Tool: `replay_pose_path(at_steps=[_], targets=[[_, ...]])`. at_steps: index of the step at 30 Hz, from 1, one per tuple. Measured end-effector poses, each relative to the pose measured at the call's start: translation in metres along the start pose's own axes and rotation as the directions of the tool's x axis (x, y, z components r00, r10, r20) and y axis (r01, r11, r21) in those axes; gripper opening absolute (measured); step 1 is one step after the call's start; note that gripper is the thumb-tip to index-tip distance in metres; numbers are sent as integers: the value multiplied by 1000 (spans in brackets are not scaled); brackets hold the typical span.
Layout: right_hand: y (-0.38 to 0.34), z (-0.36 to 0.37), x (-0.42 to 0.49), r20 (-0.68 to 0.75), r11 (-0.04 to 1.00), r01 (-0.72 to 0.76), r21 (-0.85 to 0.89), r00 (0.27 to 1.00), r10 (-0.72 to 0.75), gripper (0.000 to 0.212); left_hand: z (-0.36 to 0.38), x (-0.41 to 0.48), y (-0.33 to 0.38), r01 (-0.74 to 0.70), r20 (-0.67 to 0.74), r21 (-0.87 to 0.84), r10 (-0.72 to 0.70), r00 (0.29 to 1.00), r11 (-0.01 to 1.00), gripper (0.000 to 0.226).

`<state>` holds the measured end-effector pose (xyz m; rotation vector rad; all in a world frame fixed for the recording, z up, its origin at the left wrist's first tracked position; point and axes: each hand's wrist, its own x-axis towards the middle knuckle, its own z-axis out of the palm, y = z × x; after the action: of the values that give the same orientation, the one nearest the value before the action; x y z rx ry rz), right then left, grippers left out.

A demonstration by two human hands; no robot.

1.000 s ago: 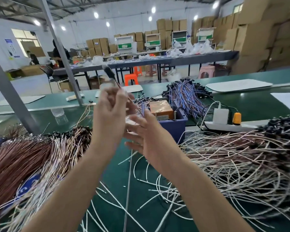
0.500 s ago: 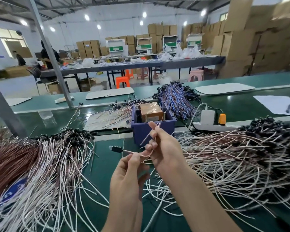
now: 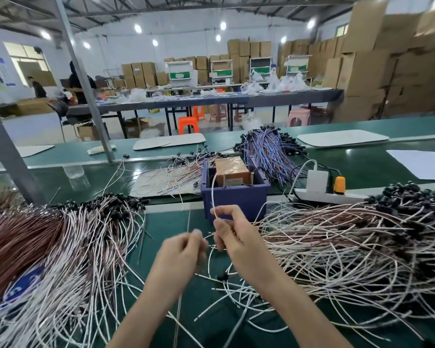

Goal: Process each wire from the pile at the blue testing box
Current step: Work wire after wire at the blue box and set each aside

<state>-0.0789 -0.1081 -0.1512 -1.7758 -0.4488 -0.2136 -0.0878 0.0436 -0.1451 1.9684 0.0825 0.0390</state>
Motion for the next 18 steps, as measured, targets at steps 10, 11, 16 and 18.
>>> replay_pose_path(at_steps=[10,11,16,18], targets=[[22,-17,2,-29,992,-101,80,994,103,13,-8,83,65,79,97,-783,-5,995,617,26],[26,-19,2,-58,990,-111,87,991,117,13,-10,90,64,45,43,-787,-18,999,615,26],[46,-25,10,-348,978,-155,140,917,195,15,12,92,23,-231,-253,-312,153,955,922,22],[52,-26,20,-471,973,-161,162,854,220,14,29,85,4,-309,-290,-182,249,924,933,19]])
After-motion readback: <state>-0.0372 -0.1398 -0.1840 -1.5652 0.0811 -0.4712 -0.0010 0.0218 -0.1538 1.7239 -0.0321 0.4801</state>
